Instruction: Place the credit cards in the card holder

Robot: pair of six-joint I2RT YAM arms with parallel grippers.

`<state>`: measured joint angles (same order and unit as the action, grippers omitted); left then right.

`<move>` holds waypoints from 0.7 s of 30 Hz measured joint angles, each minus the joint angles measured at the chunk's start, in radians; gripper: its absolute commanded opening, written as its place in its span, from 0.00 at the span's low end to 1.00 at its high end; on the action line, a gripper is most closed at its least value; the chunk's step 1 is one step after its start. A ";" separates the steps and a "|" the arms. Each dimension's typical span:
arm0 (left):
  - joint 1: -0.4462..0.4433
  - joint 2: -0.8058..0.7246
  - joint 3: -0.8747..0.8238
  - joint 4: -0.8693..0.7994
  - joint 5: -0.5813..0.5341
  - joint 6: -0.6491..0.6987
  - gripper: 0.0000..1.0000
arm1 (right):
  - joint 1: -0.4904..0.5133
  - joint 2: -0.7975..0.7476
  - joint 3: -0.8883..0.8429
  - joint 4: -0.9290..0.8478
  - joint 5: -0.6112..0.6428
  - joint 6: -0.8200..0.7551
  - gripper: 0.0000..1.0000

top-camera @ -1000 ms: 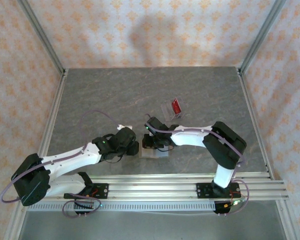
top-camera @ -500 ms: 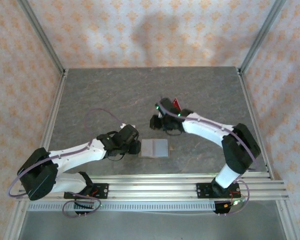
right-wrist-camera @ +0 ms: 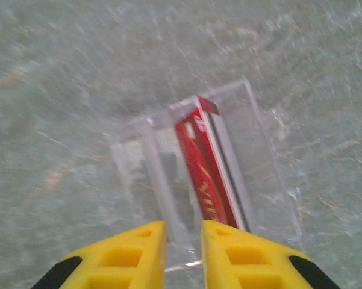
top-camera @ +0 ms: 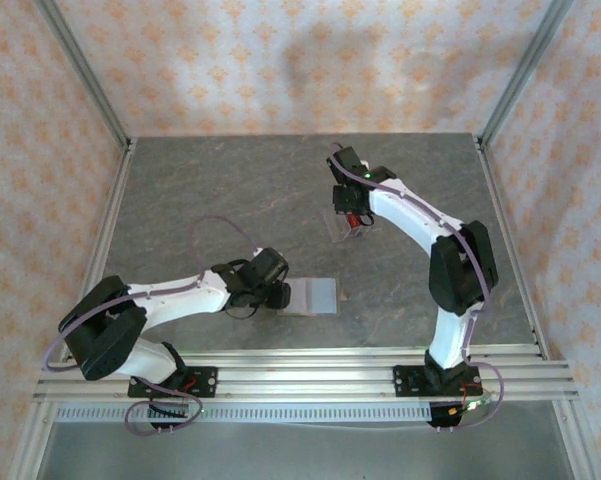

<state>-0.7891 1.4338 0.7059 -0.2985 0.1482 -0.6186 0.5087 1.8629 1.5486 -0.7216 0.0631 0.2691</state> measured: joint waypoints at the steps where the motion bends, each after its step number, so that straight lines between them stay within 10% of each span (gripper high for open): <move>1: 0.000 0.009 0.005 0.004 0.002 0.003 0.42 | -0.003 0.005 0.000 -0.014 0.005 -0.007 0.24; 21: 0.008 0.116 0.040 0.072 0.052 0.026 0.41 | -0.050 -0.009 -0.086 -0.045 0.008 -0.091 0.23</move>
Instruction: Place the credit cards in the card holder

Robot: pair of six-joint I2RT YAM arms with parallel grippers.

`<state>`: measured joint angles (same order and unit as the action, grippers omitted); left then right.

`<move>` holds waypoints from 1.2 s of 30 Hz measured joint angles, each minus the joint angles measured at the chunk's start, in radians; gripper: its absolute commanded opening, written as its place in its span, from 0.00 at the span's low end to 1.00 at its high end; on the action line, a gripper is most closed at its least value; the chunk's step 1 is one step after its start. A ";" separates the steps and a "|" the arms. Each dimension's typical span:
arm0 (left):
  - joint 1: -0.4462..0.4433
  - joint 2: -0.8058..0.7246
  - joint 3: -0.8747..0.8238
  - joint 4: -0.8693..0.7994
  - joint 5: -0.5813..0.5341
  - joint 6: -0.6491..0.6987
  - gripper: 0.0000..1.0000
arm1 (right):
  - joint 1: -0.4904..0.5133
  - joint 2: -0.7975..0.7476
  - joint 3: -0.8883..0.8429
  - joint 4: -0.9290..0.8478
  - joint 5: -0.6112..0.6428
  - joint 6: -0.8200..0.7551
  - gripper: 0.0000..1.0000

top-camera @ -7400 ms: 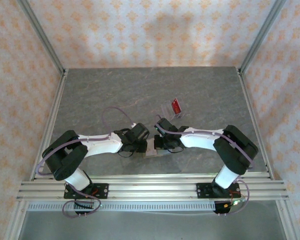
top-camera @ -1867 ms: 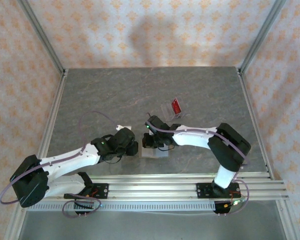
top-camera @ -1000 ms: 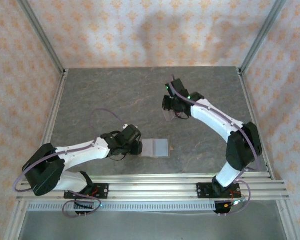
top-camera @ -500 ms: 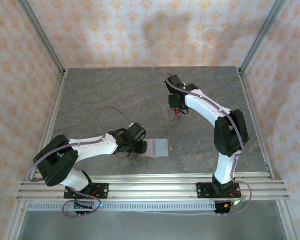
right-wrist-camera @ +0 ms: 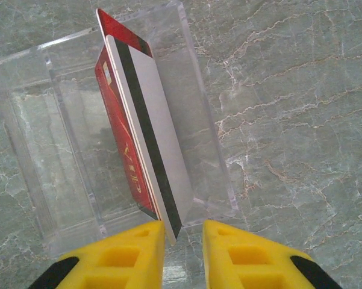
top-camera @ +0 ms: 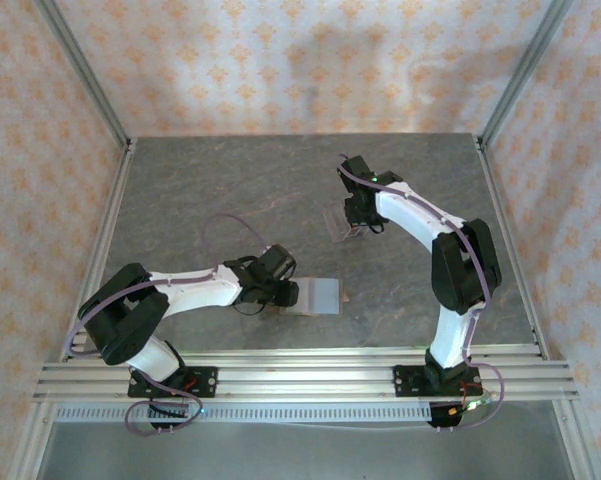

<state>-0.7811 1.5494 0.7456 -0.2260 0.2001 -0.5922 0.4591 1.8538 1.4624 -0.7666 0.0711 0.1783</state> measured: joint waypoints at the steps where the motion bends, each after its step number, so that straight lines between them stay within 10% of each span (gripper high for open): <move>1: 0.002 0.000 0.000 0.003 0.002 0.000 0.41 | 0.000 0.000 0.000 0.000 0.000 -0.001 0.22; 36: 0.012 0.009 0.000 0.013 0.010 -0.001 0.40 | 0.000 -0.010 -0.017 -0.020 -0.070 -0.026 0.18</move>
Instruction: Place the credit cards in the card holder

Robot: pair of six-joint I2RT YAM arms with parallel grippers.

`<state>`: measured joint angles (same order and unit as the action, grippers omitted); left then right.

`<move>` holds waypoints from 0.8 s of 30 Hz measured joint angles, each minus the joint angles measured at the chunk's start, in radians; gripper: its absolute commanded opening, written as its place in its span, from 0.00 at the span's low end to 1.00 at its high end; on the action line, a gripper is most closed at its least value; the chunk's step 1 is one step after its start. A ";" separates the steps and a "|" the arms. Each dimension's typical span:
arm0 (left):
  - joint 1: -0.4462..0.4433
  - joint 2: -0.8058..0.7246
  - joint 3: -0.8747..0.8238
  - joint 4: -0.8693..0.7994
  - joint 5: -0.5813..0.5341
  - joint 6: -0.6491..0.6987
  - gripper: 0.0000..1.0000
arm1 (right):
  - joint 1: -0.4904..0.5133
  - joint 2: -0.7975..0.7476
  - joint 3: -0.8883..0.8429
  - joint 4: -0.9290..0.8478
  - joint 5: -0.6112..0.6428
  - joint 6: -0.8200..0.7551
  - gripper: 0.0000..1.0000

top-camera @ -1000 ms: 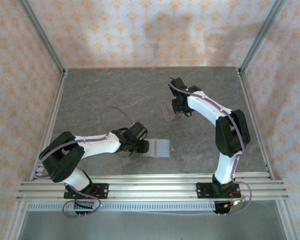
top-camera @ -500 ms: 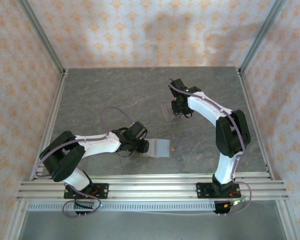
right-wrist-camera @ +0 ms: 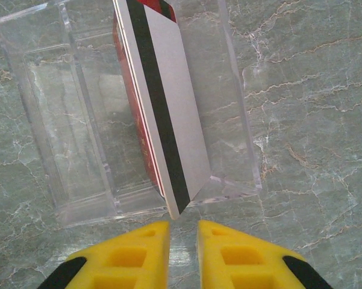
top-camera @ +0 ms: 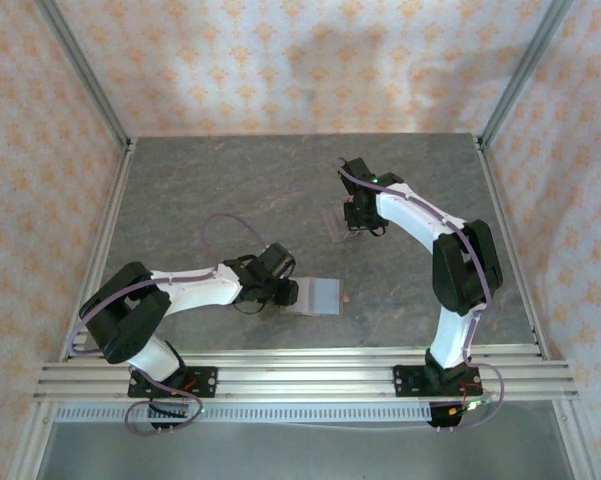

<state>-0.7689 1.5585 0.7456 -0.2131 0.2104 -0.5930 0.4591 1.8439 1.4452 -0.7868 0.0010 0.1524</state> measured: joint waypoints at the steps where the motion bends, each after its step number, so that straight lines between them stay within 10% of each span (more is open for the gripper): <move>1: 0.003 0.000 0.000 0.000 0.000 0.000 0.40 | 0.000 0.000 0.000 0.000 0.000 -0.001 0.18; 14: 0.011 0.000 0.000 0.000 0.014 0.000 0.40 | 0.000 0.000 0.001 -0.011 0.003 -0.016 0.00; 24: 0.012 0.000 0.000 0.000 0.014 -0.002 0.40 | 0.000 -0.023 0.008 -0.024 0.015 -0.020 0.08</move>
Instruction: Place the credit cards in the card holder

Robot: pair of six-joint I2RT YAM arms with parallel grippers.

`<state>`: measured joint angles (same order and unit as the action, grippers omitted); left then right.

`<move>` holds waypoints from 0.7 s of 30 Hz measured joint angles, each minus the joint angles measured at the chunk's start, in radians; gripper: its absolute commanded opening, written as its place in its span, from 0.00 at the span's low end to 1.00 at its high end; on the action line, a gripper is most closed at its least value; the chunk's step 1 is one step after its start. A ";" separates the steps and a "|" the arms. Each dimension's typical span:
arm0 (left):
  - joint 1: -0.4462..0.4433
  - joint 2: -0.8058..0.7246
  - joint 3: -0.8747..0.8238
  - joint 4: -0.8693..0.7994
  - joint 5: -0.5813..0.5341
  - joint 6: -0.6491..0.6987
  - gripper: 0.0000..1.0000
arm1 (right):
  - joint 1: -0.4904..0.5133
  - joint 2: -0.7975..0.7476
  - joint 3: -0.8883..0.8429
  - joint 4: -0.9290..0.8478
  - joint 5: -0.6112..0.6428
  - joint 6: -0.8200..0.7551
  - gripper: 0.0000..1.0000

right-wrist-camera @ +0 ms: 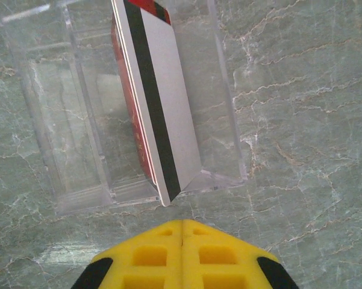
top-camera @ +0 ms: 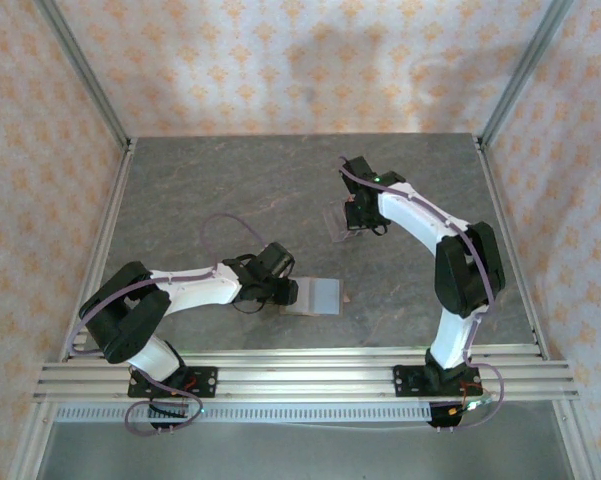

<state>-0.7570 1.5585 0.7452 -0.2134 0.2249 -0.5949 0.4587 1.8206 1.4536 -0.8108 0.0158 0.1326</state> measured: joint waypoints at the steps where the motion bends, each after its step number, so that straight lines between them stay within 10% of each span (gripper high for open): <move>1: 0.000 0.000 0.000 0.000 0.000 -0.001 0.40 | 0.000 -0.003 0.001 -0.002 0.000 0.002 0.14; 21: 0.001 0.000 -0.002 0.002 0.000 -0.006 0.39 | 0.000 0.026 0.043 -0.011 -0.008 -0.023 0.20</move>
<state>-0.7563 1.5581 0.7437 -0.2115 0.2249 -0.6006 0.4587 1.8462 1.4967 -0.8219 0.0078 0.1101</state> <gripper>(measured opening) 0.395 0.204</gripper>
